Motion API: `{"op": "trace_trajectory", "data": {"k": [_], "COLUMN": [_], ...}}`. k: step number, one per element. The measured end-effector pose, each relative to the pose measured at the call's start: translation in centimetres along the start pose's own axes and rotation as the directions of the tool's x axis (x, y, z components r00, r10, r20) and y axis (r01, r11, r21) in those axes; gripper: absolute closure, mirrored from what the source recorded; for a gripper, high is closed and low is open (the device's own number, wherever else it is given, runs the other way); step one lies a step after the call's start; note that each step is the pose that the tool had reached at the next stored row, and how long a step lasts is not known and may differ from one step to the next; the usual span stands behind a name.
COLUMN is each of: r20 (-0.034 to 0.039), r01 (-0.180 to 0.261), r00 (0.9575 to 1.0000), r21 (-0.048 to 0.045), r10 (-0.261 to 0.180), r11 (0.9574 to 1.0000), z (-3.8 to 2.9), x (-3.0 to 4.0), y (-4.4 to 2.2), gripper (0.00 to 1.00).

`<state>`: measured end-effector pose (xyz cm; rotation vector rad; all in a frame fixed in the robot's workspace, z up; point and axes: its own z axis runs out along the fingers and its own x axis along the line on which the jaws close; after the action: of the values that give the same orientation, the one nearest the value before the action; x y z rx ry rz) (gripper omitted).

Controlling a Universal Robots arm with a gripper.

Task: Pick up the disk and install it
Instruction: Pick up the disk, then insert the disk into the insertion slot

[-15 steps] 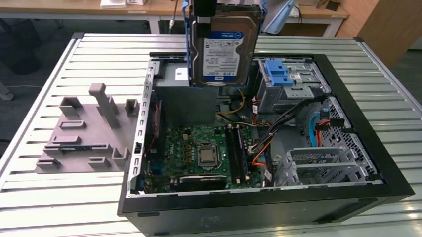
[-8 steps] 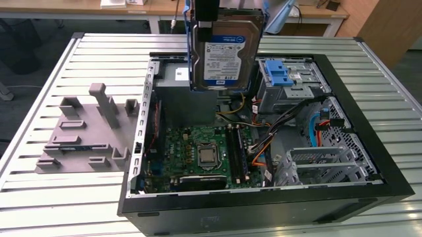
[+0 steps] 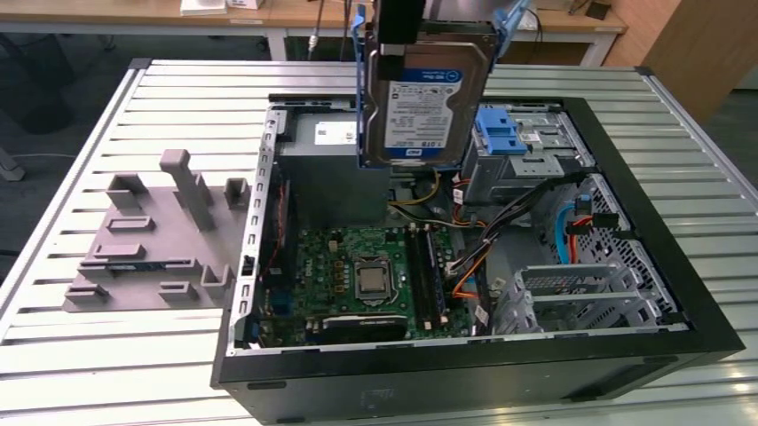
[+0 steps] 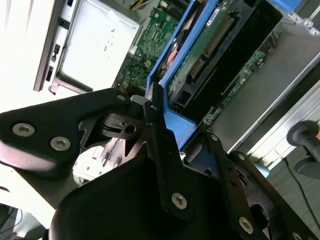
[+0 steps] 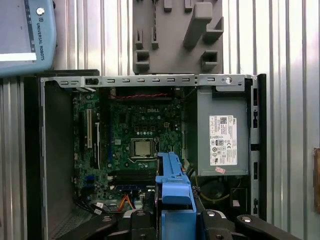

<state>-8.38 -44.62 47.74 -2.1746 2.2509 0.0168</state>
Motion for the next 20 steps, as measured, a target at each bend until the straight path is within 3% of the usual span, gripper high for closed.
{"op": "trace_trajectory", "data": {"k": [3,16,20], "r20": [-0.0006,-0.0007,-0.0009], "r01": [0.000,0.000,0.000], "r00": [1.0000,1.0000,1.0000], "r21": [0.0000,0.0000,0.0000], "r10": [0.000,0.000,0.000], "r11": [1.0000,1.0000,1.0000], "z": [0.01,0.01,0.03], "x": [0.00,-0.01,0.51], "y": [-0.62,-0.66,-0.68], "gripper": [0.63,0.63,0.63]}}
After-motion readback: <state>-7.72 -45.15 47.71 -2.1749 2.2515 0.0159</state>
